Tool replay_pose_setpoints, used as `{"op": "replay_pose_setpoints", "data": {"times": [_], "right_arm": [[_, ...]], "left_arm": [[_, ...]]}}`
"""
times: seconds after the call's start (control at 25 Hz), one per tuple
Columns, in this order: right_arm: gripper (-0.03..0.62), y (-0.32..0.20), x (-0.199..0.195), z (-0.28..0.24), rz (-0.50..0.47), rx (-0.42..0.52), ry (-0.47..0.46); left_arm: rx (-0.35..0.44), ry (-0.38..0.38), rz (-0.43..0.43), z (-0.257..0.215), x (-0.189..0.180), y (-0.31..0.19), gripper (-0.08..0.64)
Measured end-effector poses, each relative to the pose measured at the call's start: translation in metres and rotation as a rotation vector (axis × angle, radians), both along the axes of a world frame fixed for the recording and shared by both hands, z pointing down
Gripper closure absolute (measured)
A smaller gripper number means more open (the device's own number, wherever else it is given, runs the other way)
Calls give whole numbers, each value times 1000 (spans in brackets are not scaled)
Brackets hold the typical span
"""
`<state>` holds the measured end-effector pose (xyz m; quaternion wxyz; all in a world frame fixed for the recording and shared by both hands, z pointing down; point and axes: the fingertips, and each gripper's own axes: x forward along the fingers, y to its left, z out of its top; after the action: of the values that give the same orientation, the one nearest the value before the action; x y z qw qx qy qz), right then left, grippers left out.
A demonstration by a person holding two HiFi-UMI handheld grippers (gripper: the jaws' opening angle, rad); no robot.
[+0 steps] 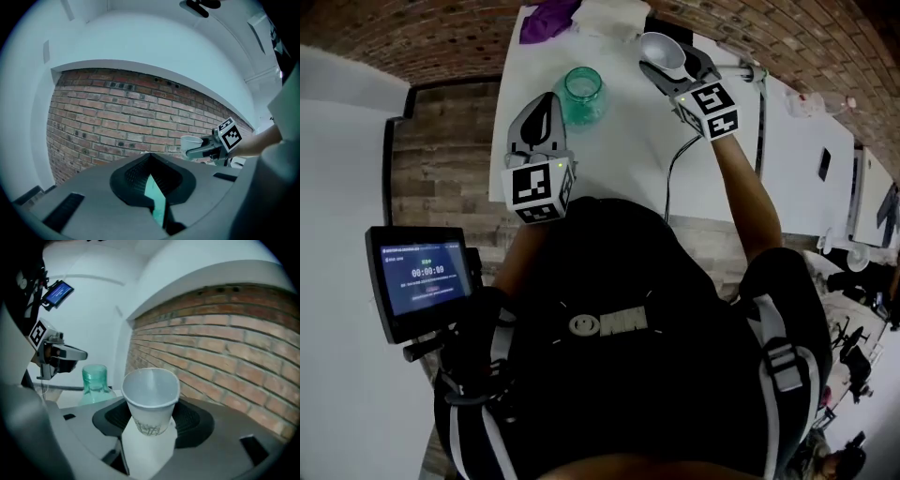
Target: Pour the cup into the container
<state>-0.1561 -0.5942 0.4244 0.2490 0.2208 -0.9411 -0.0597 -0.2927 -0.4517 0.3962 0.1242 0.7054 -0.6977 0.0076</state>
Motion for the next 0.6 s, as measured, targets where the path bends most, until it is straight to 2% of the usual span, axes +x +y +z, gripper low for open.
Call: {"op": "replay_pose_setpoints", "data": {"times": [0.08,0.2,0.36,0.48,0.6], "right_arm": [[322,-16,60,8,174,-38,-54],[322,-15,107,10,298,-50,-96],[322,8,120,55,372,-129,-154],[322,42,117,124,423,-202,-146],[322,66,103,164,437,-240,-141]], "left_arm": [[9,-7,53,-3,8,4,561],[15,-11,99,-1,17,18,561],[-6,-32,168,1,35,24,561],[-22,-50,217,7,43,29,561],[-56,-59,217,9,41,34,561]]}}
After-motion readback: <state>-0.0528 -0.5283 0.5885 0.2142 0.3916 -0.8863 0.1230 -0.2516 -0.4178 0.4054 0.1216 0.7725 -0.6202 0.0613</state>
